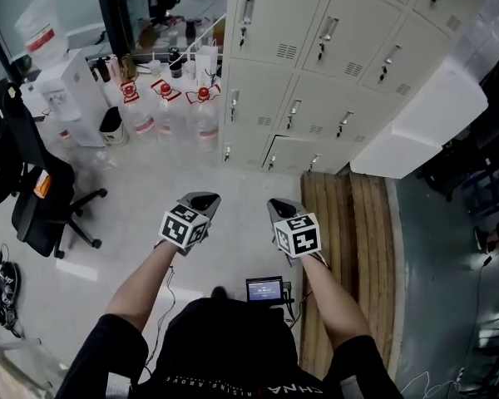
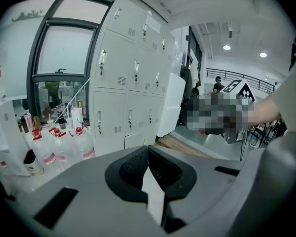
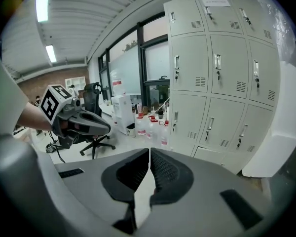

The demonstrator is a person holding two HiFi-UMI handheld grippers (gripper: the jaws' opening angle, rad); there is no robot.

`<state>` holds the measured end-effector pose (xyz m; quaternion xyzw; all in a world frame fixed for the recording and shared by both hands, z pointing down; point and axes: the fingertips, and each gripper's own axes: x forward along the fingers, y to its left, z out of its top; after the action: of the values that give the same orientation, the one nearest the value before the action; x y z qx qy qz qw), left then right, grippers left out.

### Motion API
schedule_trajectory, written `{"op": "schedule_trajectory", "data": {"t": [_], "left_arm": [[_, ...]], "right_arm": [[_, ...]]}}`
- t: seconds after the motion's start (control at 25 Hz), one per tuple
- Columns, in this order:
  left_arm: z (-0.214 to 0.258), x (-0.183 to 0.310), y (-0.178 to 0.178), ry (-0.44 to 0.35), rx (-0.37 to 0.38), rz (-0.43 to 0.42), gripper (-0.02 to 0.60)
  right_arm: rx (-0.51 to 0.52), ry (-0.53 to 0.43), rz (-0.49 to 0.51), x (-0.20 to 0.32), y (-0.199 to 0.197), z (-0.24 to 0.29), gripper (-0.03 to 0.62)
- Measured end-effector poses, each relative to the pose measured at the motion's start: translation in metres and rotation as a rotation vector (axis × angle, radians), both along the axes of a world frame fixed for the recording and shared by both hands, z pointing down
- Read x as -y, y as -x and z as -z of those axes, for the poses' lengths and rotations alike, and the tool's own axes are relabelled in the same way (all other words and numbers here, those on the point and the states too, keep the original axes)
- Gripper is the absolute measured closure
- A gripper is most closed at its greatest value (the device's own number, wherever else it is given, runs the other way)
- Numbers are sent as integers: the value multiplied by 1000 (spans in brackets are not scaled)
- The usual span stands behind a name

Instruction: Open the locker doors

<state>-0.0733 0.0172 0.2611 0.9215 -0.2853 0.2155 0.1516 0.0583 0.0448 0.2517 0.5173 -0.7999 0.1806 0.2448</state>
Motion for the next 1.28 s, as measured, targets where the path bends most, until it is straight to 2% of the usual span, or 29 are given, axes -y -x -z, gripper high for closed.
{"op": "schedule_trajectory", "data": {"t": [0.2, 0.4, 0.6, 0.84, 1.0, 1.28], "left_arm": [[-19, 34, -13, 34, 1, -7, 561], [-34, 82, -46, 42, 27, -56, 561], [-20, 167, -79, 30, 30, -3, 561], [-4, 267, -108, 25, 13, 126, 561], [-5, 303, -121, 29, -8, 196, 561], [-18, 342, -115, 56, 14, 185, 561]], "right_arm": [[-1, 23, 25, 45, -6, -15, 559], [2, 17, 74, 116, -14, -28, 559], [11, 2, 115, 206, -36, -15, 559], [33, -9, 157, 297, -69, 0, 559], [40, 7, 179, 336, -80, -6, 559], [56, 16, 175, 378, -65, -11, 559]]}}
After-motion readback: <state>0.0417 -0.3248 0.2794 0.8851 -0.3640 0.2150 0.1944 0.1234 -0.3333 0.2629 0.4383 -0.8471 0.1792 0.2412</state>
